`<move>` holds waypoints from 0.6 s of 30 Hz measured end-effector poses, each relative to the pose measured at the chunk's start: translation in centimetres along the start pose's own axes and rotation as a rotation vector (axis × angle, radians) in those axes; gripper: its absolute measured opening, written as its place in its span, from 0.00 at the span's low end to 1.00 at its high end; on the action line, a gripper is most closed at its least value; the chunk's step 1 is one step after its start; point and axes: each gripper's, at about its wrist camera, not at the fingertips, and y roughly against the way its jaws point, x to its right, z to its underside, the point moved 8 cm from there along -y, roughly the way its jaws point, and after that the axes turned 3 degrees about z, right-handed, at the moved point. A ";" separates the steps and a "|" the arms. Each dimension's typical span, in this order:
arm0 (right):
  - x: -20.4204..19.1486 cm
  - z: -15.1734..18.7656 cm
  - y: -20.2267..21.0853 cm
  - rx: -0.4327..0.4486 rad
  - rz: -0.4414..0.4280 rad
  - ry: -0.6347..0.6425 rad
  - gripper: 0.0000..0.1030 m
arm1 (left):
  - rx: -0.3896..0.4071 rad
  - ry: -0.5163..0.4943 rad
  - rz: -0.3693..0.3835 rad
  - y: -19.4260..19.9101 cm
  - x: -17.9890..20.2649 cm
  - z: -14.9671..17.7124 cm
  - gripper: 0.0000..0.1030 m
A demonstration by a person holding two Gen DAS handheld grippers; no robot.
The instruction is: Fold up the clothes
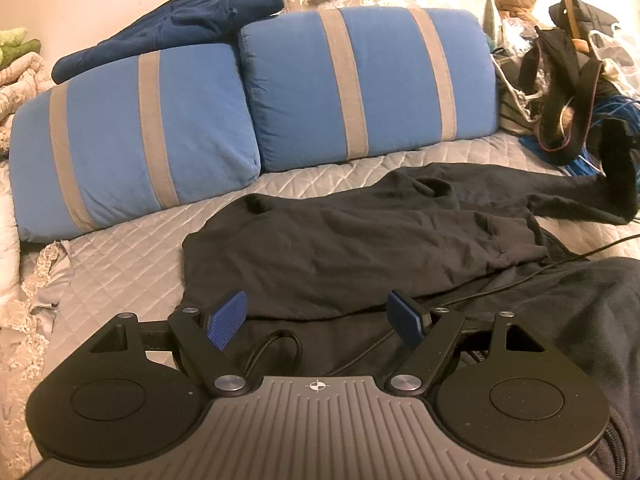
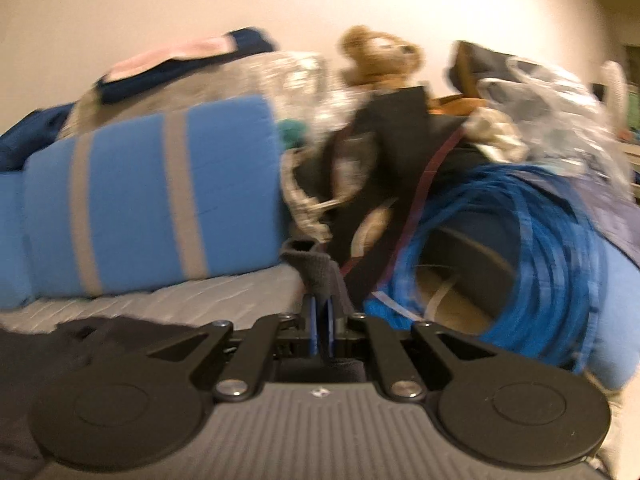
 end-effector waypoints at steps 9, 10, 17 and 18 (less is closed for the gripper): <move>-9.2 3.0 -0.3 -0.164 -0.271 0.203 0.17 | 0.006 0.005 0.008 0.1 -0.1 0.0 0.75; -10.0 3.5 0.0 -0.178 -0.316 0.229 0.36 | 0.006 0.007 0.009 0.1 -0.2 0.0 0.75; -12.7 6.6 1.7 -0.219 -0.474 0.552 0.66 | 0.011 0.019 0.025 0.1 -0.3 0.0 0.75; -12.3 6.9 1.5 -0.234 -0.476 0.571 0.66 | 0.011 0.020 0.028 0.0 -0.3 -0.1 0.75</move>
